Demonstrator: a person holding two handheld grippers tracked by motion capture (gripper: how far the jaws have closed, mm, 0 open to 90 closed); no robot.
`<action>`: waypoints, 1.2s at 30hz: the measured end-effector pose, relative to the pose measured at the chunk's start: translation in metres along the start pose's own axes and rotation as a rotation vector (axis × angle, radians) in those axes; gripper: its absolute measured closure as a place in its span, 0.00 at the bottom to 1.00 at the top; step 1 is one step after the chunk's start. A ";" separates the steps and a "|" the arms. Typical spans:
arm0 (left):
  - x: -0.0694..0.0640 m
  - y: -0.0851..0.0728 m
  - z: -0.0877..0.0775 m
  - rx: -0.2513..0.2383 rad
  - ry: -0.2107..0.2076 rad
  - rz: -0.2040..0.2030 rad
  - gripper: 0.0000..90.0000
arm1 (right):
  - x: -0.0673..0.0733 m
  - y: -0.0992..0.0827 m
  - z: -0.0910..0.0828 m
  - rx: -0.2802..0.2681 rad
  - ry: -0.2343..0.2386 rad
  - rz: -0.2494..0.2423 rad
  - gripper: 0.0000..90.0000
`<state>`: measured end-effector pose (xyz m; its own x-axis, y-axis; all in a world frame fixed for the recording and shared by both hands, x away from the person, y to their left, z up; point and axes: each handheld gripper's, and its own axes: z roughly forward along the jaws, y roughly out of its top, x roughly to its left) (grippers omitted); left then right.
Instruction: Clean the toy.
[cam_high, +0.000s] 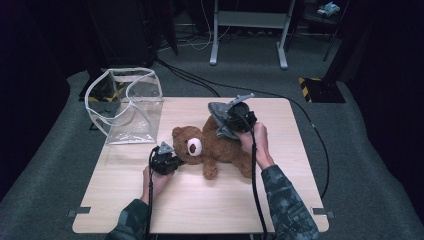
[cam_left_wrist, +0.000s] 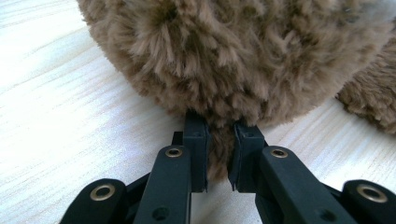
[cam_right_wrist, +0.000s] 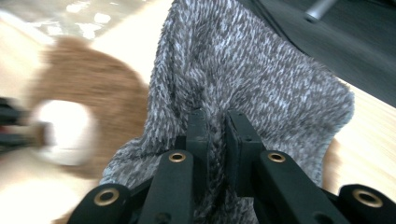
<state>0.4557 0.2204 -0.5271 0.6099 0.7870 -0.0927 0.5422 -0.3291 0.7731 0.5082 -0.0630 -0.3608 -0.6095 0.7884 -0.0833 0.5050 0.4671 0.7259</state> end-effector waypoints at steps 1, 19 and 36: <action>0.000 0.000 0.000 0.000 0.000 0.000 0.88 | 0.009 0.002 0.002 -0.002 0.015 -0.014 0.90; 0.000 0.000 0.000 -0.002 0.000 -0.004 0.88 | 0.087 0.030 0.079 0.059 0.127 -0.131 0.90; 0.000 0.000 0.000 -0.006 0.004 -0.007 0.88 | 0.007 -0.021 0.039 0.068 -0.007 -0.034 0.90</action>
<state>0.4555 0.2204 -0.5274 0.6040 0.7913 -0.0955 0.5428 -0.3207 0.7762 0.5173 -0.0509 -0.4033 -0.6229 0.7741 -0.1125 0.5242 0.5199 0.6745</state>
